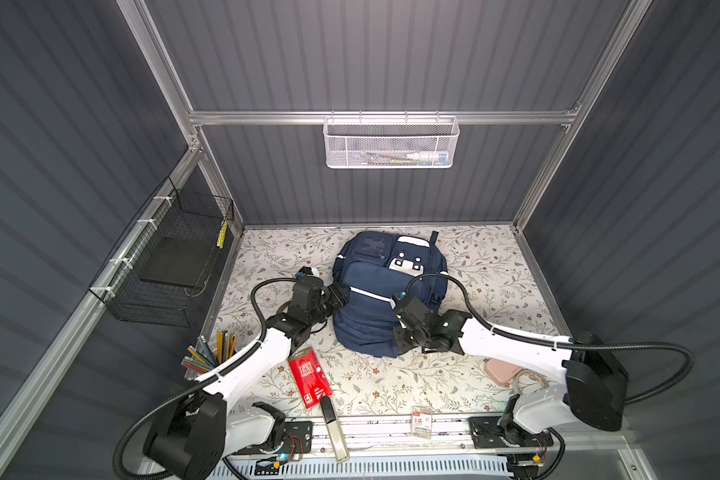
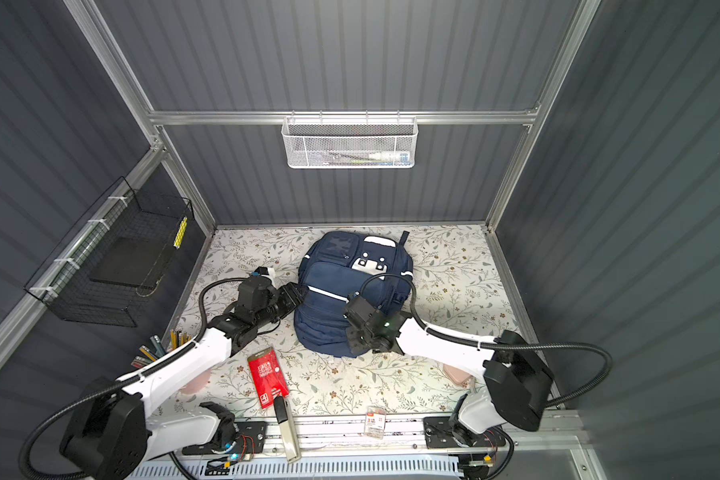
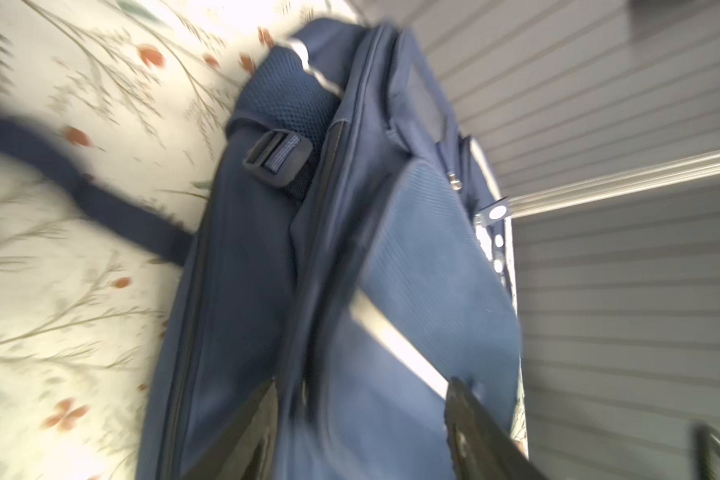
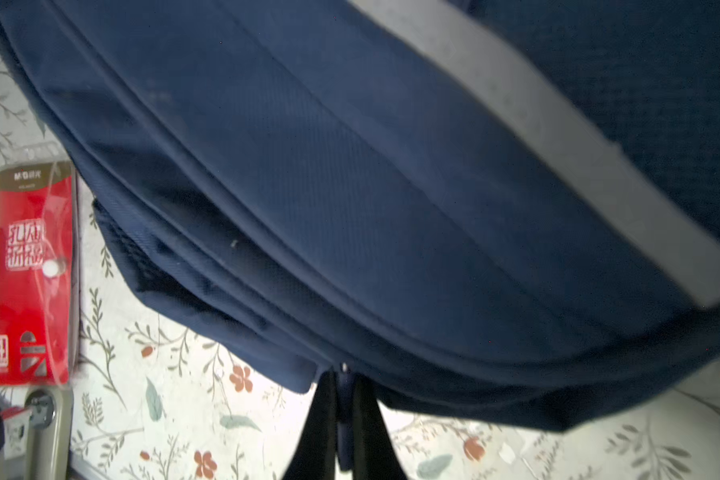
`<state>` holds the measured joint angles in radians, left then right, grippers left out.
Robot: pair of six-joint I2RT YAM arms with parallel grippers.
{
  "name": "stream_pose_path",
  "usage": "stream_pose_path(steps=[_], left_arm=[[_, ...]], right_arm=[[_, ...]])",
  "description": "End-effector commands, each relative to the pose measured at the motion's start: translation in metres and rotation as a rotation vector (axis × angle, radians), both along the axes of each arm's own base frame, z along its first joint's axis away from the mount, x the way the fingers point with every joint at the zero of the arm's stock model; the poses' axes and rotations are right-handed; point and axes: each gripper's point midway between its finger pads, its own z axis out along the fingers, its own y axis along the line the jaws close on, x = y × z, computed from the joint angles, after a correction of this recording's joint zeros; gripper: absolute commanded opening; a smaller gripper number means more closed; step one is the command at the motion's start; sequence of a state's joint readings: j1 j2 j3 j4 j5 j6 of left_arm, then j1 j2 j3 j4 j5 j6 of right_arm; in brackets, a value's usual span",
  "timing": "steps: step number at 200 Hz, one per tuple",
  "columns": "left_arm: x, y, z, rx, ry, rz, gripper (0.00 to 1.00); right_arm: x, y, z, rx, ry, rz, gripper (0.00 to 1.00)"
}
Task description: Pack the student bag
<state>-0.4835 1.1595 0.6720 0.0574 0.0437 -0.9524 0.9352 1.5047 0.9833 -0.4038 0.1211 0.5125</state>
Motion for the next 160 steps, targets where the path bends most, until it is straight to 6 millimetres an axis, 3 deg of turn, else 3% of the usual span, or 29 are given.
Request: stream_pose_path(steps=[1, 36, 59, 73, 84, 106, 116, 160], left_arm=[[-0.026, 0.001, -0.009, -0.032, 0.051, -0.005, 0.66], [-0.042, -0.034, -0.025, -0.093, 0.093, -0.051, 0.67], [-0.034, -0.057, -0.031, -0.137, 0.084, -0.071, 0.68], [-0.023, -0.065, -0.025, -0.131, 0.049, -0.085, 0.67], [-0.015, -0.070, -0.017, -0.084, 0.017, -0.102, 0.61], [-0.012, -0.074, -0.019, -0.057, 0.021, -0.119, 0.21], [-0.014, -0.076, -0.022, -0.060, 0.032, -0.135, 0.00], [-0.031, -0.047, -0.017, -0.008, 0.029, -0.105, 0.00]], right_arm=[[0.026, 0.035, 0.033, 0.139, -0.092, -0.019, 0.00], [0.021, 0.054, 0.040, 0.174, -0.120, 0.024, 0.00], [0.008, 0.061, 0.036, 0.161, -0.117, 0.078, 0.00], [0.001, 0.064, 0.032, 0.157, -0.117, 0.106, 0.00], [-0.003, 0.063, 0.028, 0.157, -0.105, 0.110, 0.00], [-0.005, 0.055, 0.029, 0.164, -0.115, 0.098, 0.00], [-0.004, 0.047, 0.030, 0.153, -0.127, 0.088, 0.00], [0.021, -0.039, 0.006, 0.036, -0.107, -0.074, 0.00]])
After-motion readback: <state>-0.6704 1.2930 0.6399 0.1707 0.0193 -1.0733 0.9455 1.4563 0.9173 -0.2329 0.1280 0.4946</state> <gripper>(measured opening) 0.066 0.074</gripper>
